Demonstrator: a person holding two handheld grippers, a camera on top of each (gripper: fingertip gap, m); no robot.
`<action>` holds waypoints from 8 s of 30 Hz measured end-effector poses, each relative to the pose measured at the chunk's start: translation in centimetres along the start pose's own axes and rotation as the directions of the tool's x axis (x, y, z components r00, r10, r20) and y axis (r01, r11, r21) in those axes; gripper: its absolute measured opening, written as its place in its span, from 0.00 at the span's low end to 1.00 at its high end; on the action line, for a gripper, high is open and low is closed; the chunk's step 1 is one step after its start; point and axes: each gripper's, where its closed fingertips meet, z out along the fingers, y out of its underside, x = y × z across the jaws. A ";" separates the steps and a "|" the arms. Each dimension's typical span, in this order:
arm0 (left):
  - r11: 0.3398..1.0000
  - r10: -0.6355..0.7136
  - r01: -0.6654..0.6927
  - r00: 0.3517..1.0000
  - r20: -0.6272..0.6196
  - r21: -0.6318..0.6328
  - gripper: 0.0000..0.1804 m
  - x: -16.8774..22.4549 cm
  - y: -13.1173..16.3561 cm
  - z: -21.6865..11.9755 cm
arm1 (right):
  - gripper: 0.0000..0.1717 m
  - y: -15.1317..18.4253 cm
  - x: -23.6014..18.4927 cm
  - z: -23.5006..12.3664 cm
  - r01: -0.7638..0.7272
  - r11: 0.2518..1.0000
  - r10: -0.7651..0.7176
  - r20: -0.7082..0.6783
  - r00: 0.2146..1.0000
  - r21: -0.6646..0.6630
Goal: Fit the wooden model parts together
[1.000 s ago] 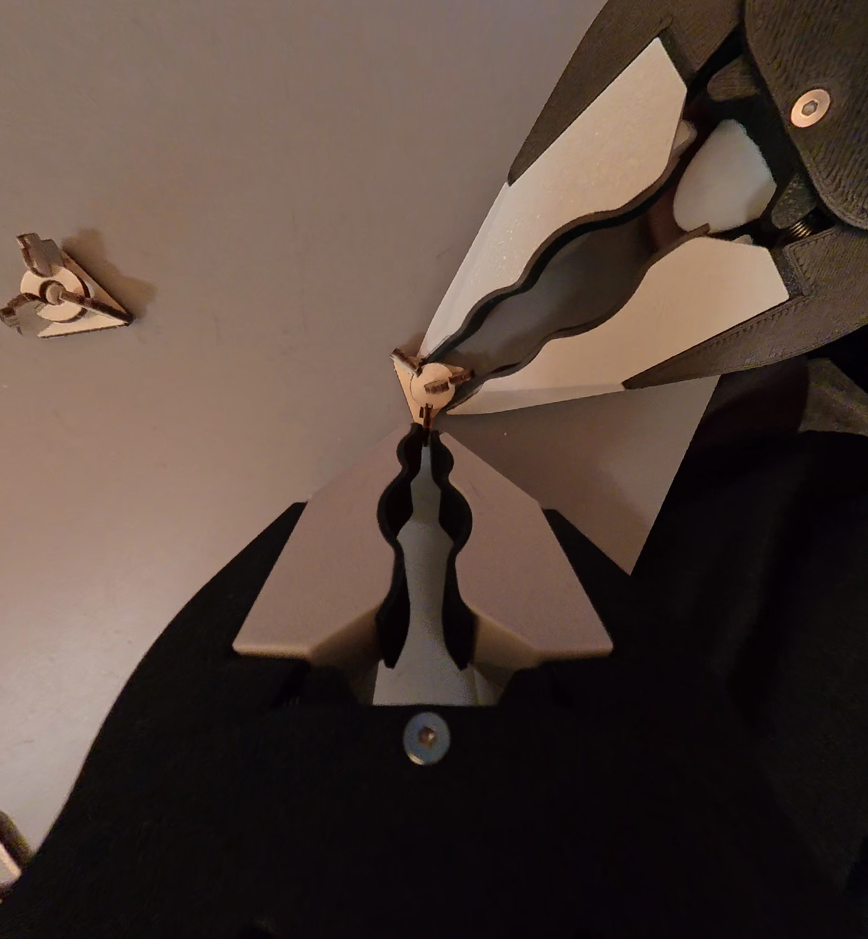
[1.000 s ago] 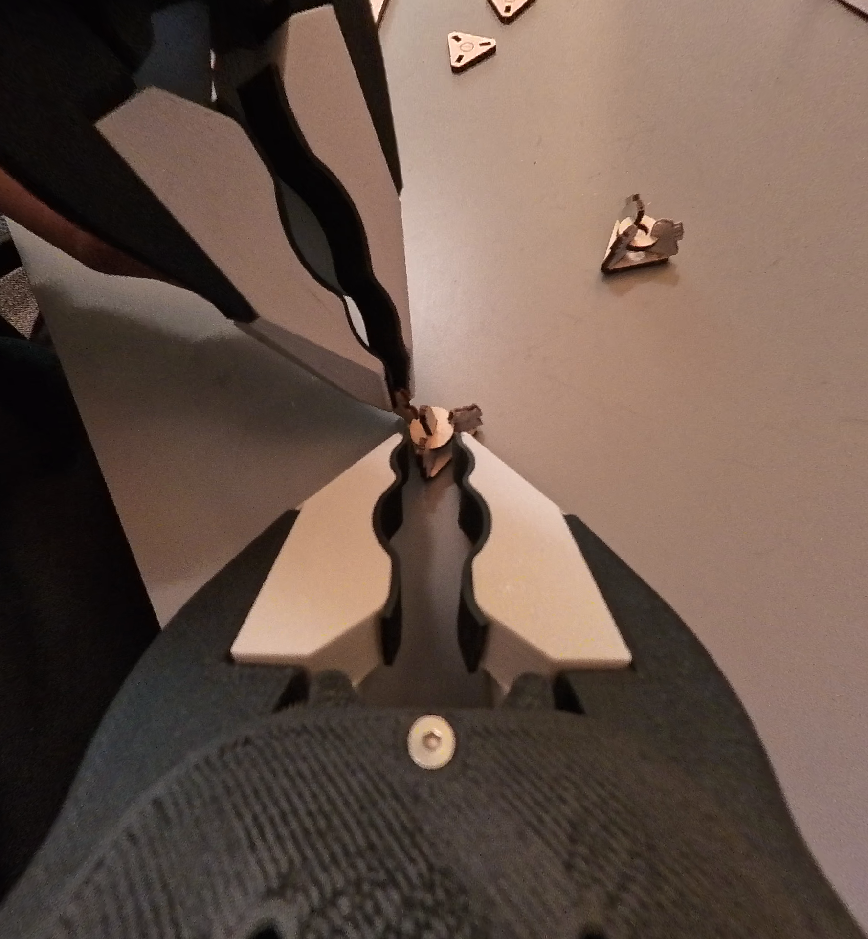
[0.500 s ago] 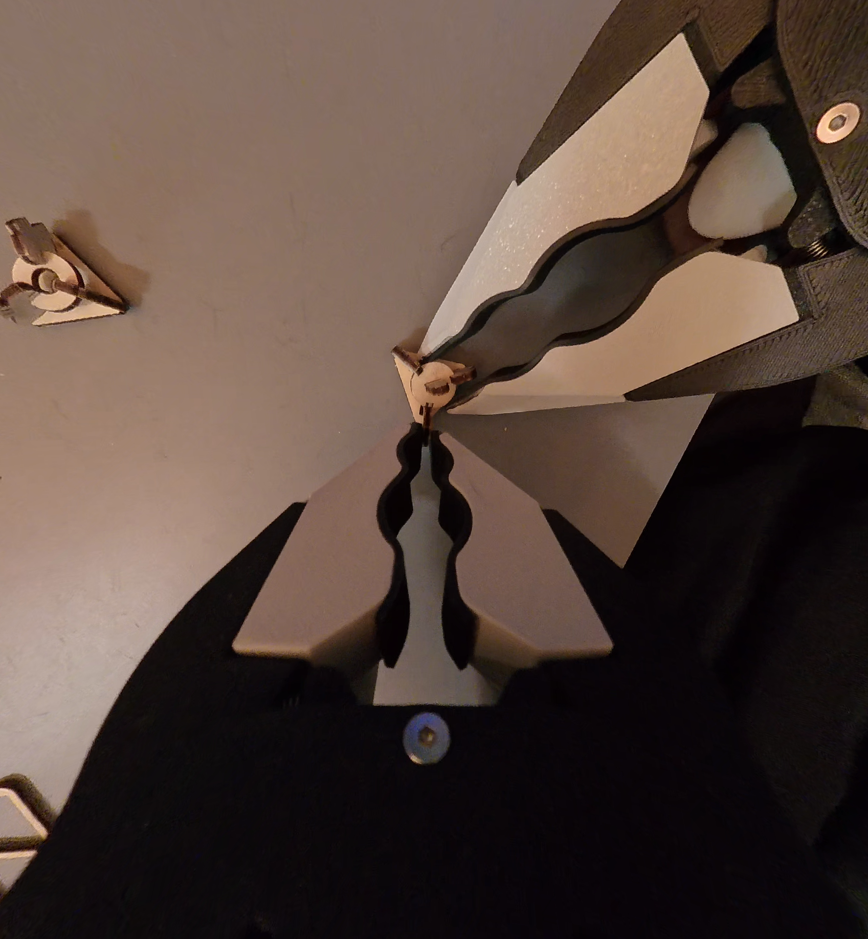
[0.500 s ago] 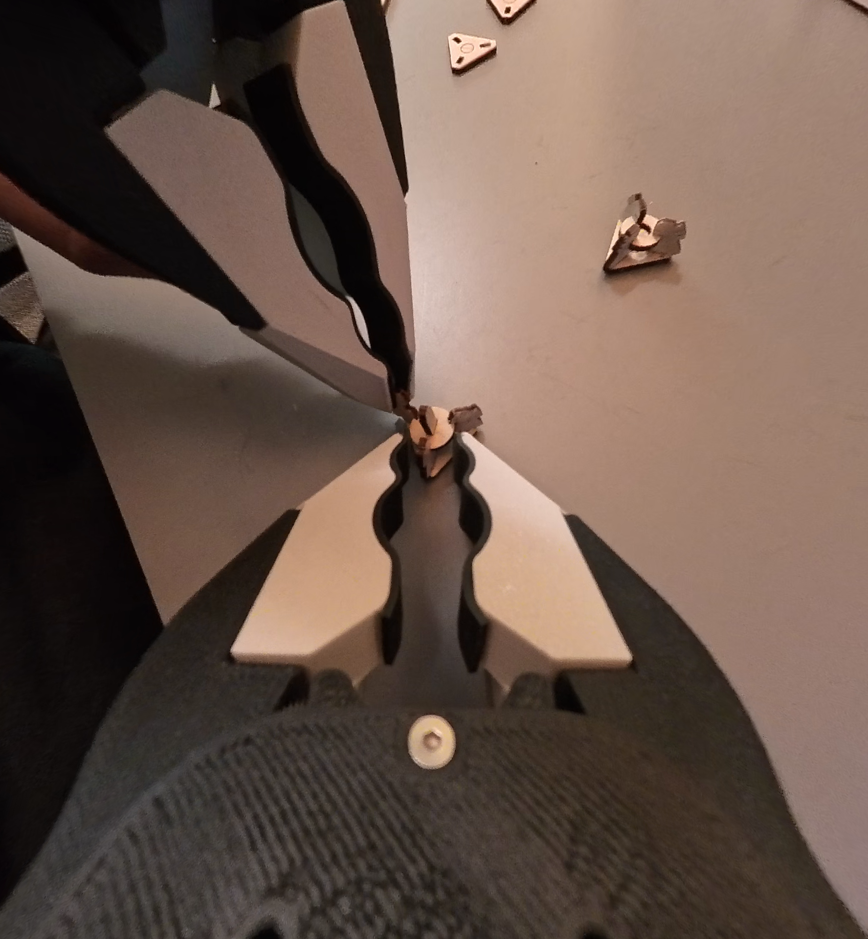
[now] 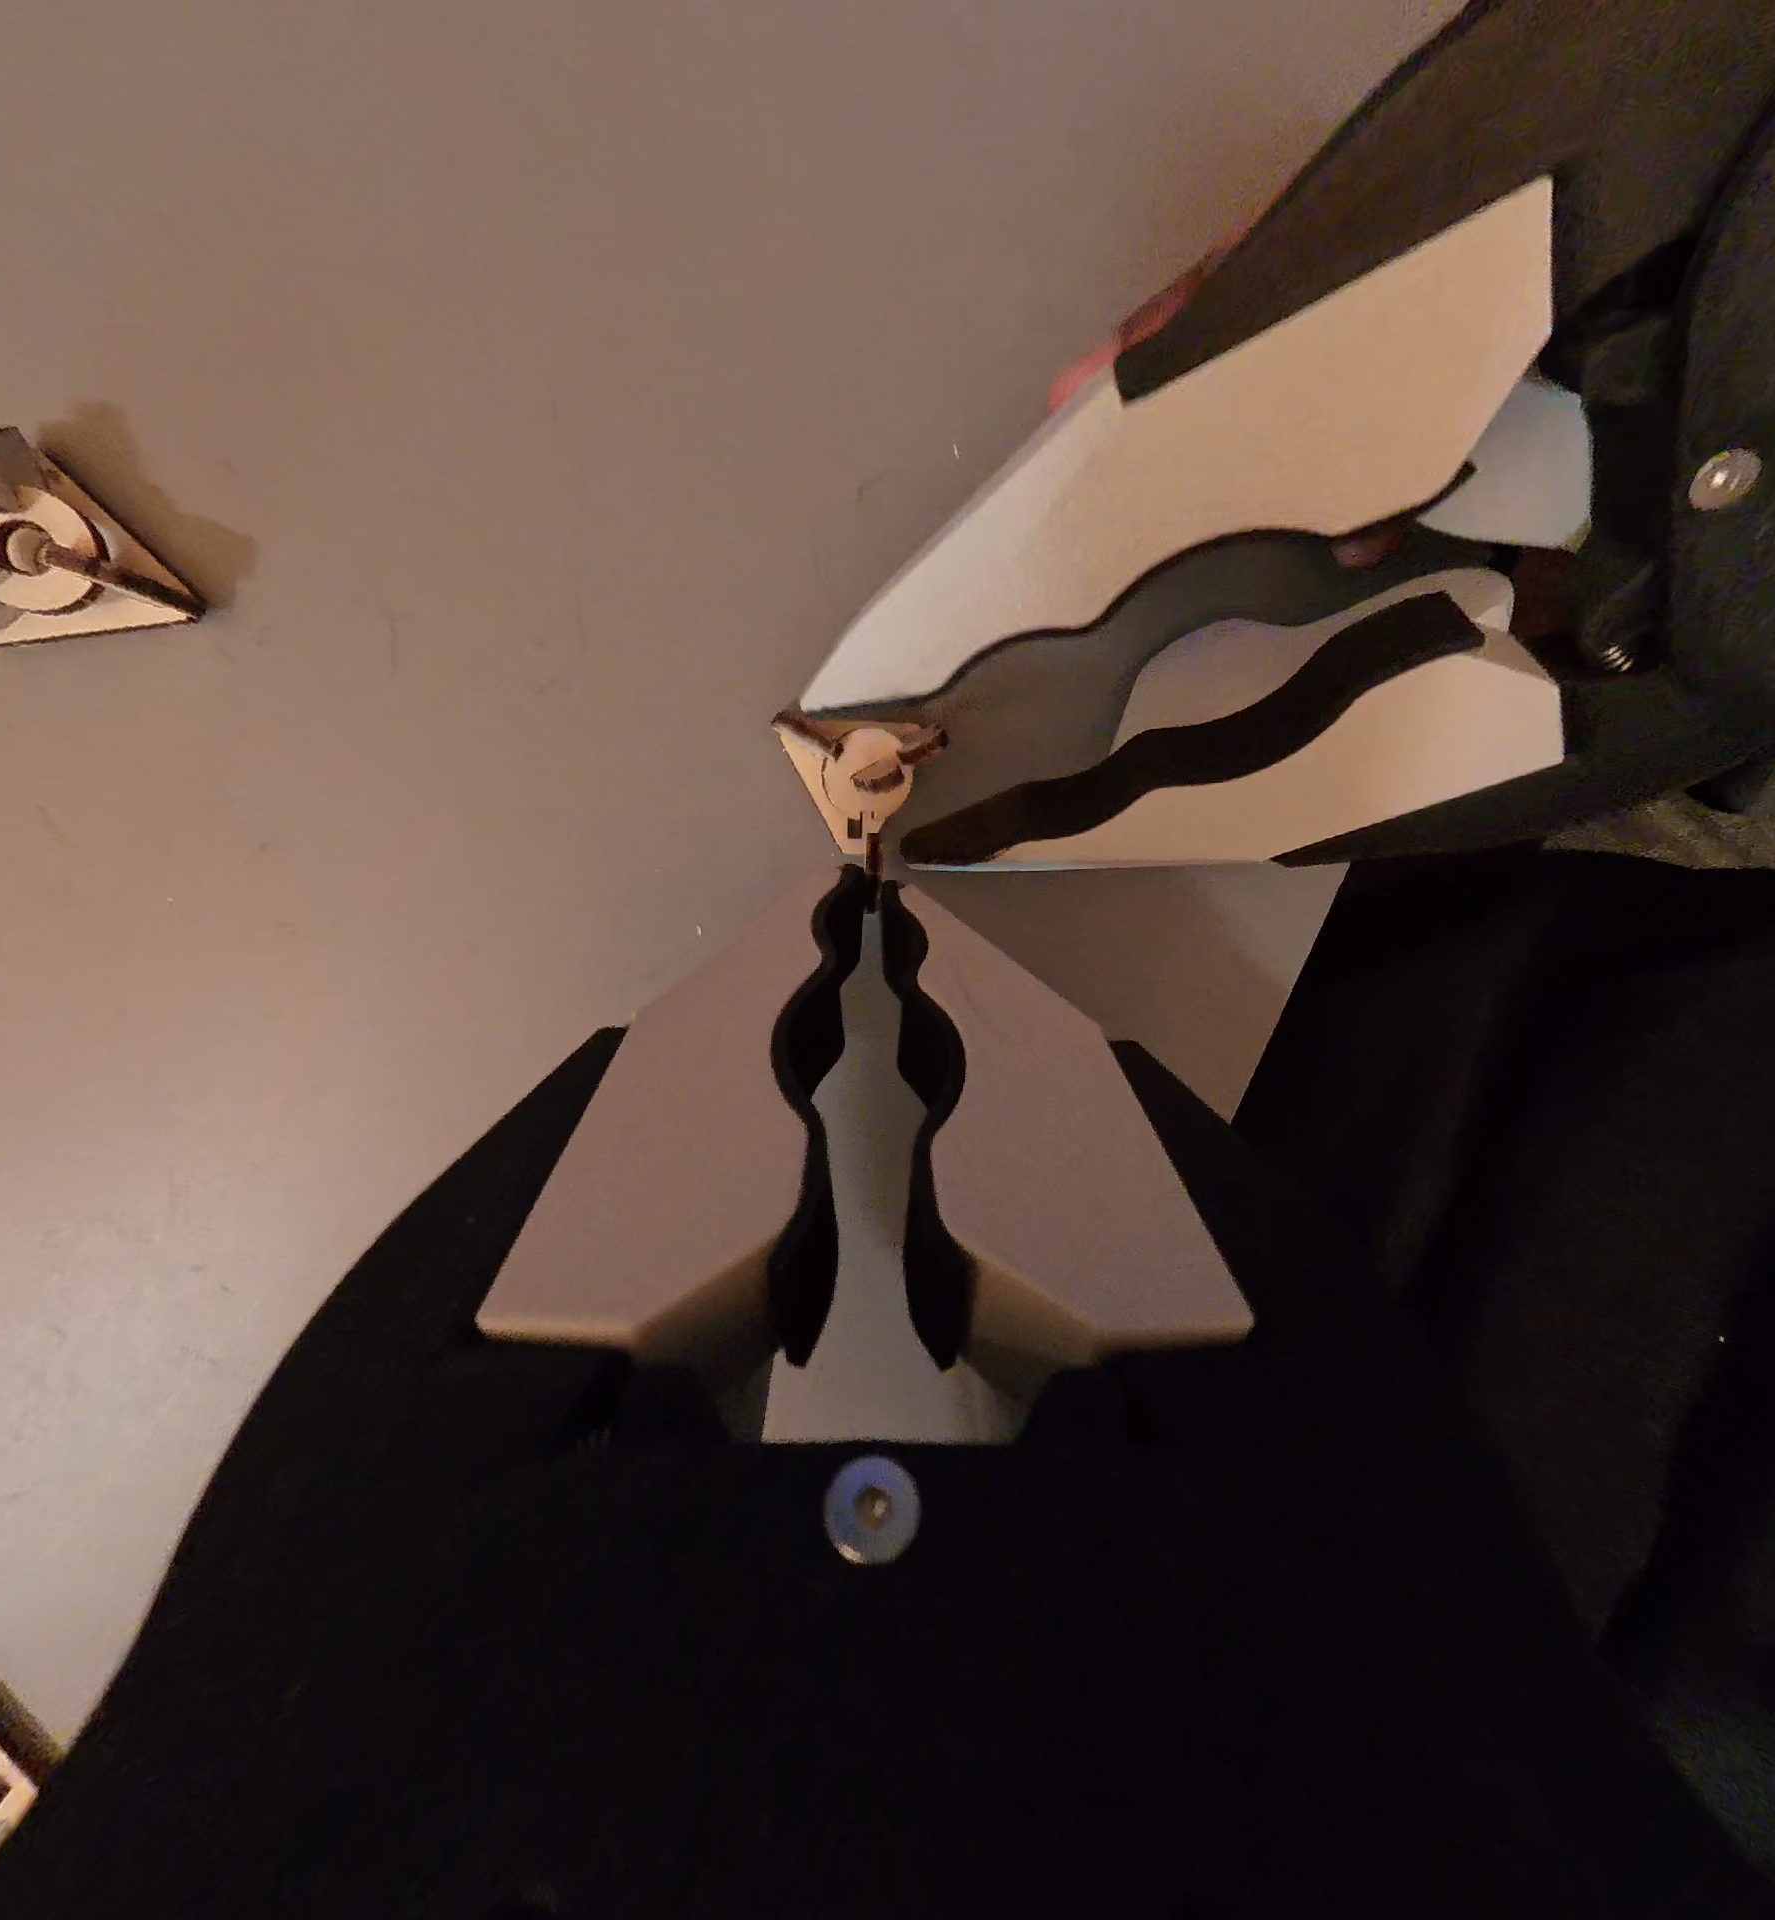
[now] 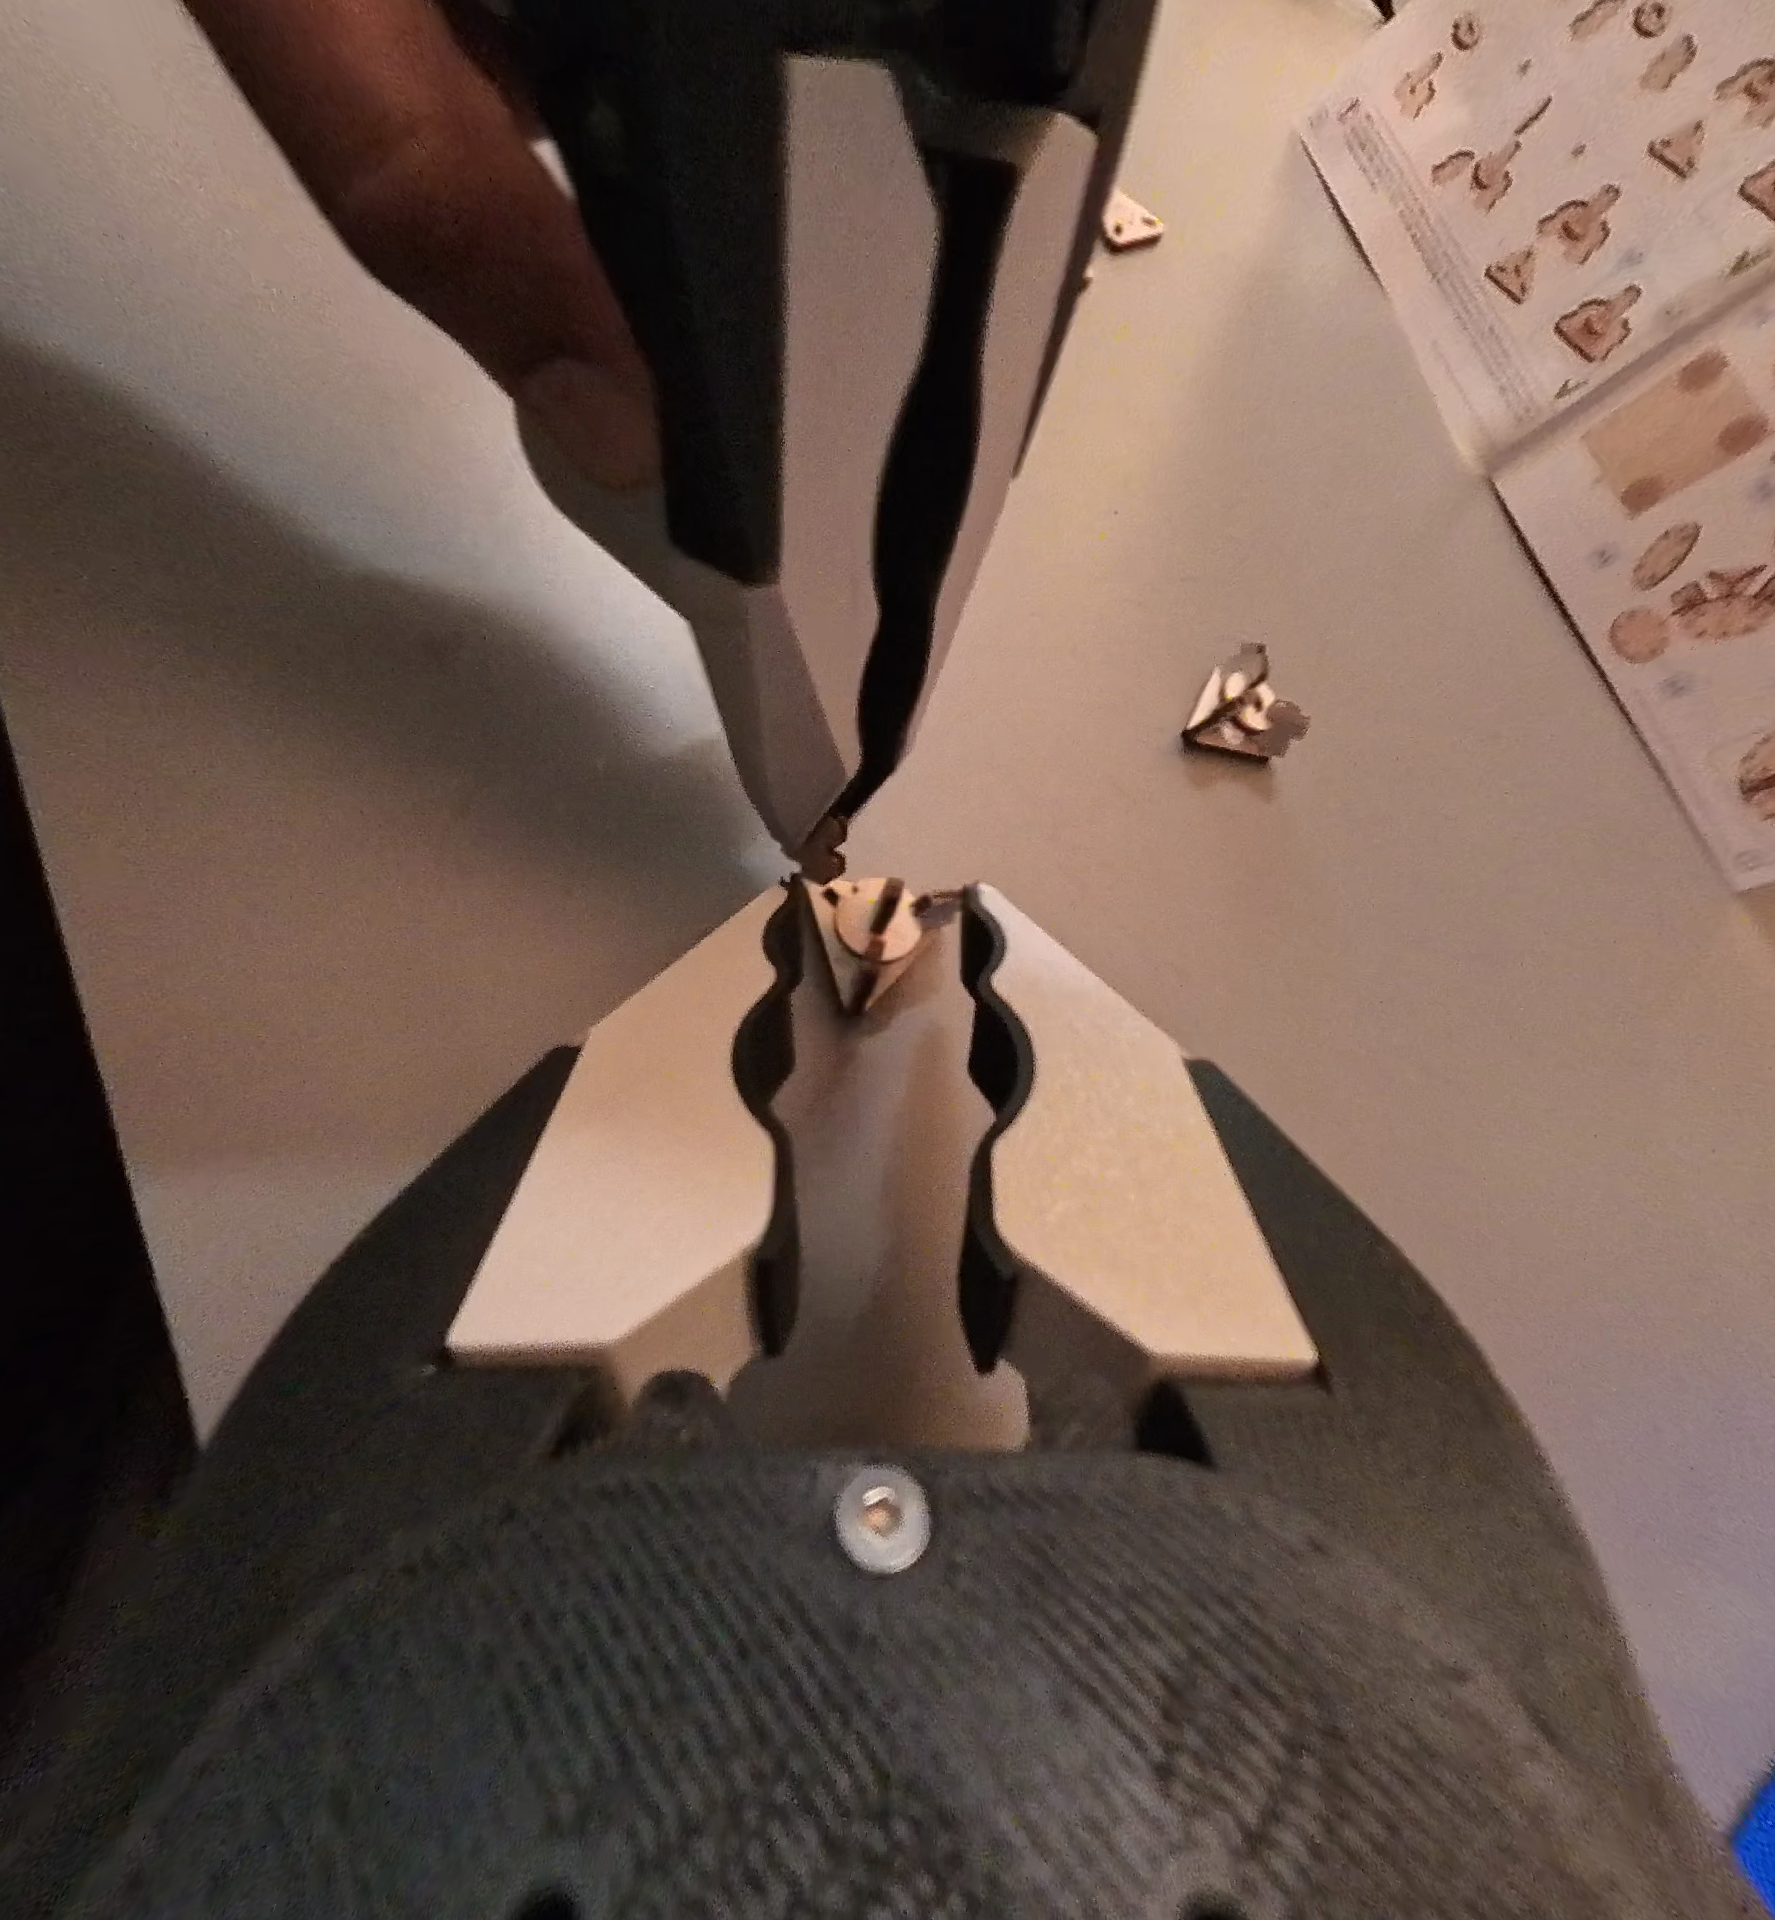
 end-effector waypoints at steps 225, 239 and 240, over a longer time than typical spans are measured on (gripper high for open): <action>0.701 0.094 0.270 0.882 -0.461 0.660 0.00 -1.1 -2.3 -6.0 | 0.01 0.1 1.5 -0.7 -0.614 0.789 0.589 0.258 0.766 0.019; 0.716 0.078 0.281 0.878 -0.473 0.640 0.00 -1.2 -2.3 -5.7 | 0.00 1.5 2.5 0.2 -0.646 0.763 0.640 0.184 0.746 -0.033; 0.716 0.078 0.282 0.877 -0.474 0.639 0.00 -1.2 -2.3 -5.7 | 0.01 1.3 2.6 0.1 -0.635 0.772 0.628 0.180 0.757 -0.022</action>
